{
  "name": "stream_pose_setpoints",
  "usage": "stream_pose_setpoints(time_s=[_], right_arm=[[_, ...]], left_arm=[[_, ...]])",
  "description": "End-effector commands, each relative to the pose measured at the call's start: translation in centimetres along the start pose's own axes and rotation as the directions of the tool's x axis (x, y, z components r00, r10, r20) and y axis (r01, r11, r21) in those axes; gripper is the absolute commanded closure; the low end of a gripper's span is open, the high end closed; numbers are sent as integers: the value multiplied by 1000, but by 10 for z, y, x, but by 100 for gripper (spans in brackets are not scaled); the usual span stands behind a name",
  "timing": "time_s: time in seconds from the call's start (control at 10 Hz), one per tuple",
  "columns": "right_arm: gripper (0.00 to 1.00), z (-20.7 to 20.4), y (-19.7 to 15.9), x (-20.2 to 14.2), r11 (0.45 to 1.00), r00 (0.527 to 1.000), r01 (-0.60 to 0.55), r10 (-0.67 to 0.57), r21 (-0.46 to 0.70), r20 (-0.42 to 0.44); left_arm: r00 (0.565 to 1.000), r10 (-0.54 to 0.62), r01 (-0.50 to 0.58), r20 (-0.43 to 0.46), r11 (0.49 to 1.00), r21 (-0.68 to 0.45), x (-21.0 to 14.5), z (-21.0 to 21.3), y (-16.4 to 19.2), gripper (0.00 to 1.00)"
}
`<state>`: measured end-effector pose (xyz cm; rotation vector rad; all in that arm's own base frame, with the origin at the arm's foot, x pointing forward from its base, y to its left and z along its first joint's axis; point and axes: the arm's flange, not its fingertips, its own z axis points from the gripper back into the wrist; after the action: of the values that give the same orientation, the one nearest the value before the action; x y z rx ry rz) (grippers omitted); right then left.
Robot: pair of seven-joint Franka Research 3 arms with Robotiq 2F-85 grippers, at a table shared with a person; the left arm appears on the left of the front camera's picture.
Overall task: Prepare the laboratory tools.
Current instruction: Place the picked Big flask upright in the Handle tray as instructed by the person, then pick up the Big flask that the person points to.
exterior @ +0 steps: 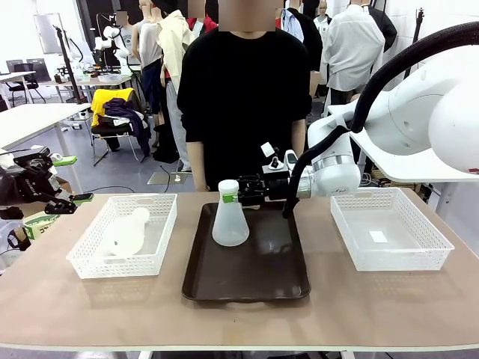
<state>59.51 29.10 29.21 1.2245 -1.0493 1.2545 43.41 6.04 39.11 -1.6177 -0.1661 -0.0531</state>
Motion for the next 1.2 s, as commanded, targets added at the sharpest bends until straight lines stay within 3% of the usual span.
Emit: stream_pose_setpoints(time_s=[0.0,0.5,0.6,1.1], right_arm=[[0,1,5,2,998,993,-43,36,-52,-115],[0,14,16,18,986,976,-28,-9,-167,-218],[0,14,1,10,993,985,-59,41,-102,-170],[0,14,1,10,993,985,-59,41,-102,-170]], left_arm=[[1000,-8,8,2,1000,-1,0,1,-2,0],[1000,-8,8,2,1000,-1,0,1,-2,0],[1000,-8,8,2,1000,-1,0,1,-2,0],[1000,-8,8,2,1000,-1,0,1,-2,0]])
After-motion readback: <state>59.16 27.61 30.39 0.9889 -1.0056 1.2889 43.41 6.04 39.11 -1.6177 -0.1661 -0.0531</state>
